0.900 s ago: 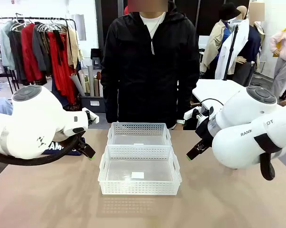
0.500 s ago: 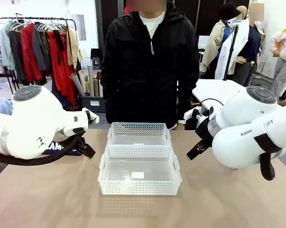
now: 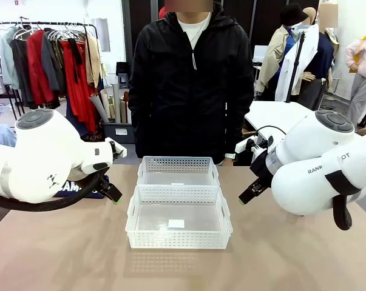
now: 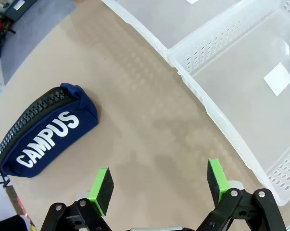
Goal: Distribute items into two baskets.
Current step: Pick up the Pencil pouch that the person points to.
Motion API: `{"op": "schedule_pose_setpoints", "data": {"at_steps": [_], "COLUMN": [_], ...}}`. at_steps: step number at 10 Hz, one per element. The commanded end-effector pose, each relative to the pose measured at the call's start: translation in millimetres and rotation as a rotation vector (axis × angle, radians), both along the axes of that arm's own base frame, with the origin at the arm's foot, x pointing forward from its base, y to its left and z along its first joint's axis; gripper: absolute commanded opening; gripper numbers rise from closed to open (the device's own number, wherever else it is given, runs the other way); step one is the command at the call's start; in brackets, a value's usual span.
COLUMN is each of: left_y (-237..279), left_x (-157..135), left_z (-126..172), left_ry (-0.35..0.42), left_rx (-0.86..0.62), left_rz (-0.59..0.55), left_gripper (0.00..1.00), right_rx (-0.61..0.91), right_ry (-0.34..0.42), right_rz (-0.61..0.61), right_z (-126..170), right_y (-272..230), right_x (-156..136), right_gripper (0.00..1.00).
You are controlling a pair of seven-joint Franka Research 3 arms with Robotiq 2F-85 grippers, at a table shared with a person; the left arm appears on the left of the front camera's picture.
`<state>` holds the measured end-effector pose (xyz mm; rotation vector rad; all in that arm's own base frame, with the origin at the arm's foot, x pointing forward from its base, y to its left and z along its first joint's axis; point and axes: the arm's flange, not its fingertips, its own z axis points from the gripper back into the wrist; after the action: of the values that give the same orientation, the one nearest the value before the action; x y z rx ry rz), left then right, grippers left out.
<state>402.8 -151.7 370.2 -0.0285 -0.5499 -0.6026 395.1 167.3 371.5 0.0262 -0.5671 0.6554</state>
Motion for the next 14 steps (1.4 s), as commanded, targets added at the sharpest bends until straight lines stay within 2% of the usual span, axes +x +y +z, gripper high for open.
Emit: {"op": "schedule_pose_setpoints", "data": {"at_steps": [1, 3, 4, 5, 7, 11, 14], "left_y": [0.1, 0.0, 3.7, 6.8, 9.8, 33.2, 69.8], "left_x": [0.0, 0.0, -0.1, -0.5, -5.1, -27.1, -14.1], "left_z": [0.3, 0.0, 11.4, 23.7, 54.1, 126.0, 184.0], "left_ry": [-0.001, 0.000, -0.053, -0.061, -0.105, -0.106, 0.016], "left_rx": [0.000, 0.000, -0.010, -0.038, -0.071, -0.100, -0.105], "left_rz": [0.000, 0.000, 0.018, 0.028, 0.041, 0.072, 0.056], "left_gripper": [1.00, 1.00, 1.00, 1.00, 1.00, 1.00, 1.00], "right_rx": [0.000, 0.000, 0.000, 0.024, 0.062, 0.159, 0.228], "right_ry": [0.000, 0.000, 0.000, 0.017, 0.014, 0.038, 0.080], "right_rz": [0.000, 0.000, 0.000, -0.002, -0.035, -0.042, -0.039], "right_z": [0.0, 0.0, 0.0, 8.5, 24.9, 69.2, 100.9], "right_y": [0.0, 0.0, 0.0, -6.6, -23.1, -81.1, -125.6], "right_x": [0.0, 0.0, 0.0, -0.8, -5.1, -11.9, 4.9], "right_gripper": [1.00, 1.00, 1.00, 1.00, 1.00, 1.00, 1.00]}}
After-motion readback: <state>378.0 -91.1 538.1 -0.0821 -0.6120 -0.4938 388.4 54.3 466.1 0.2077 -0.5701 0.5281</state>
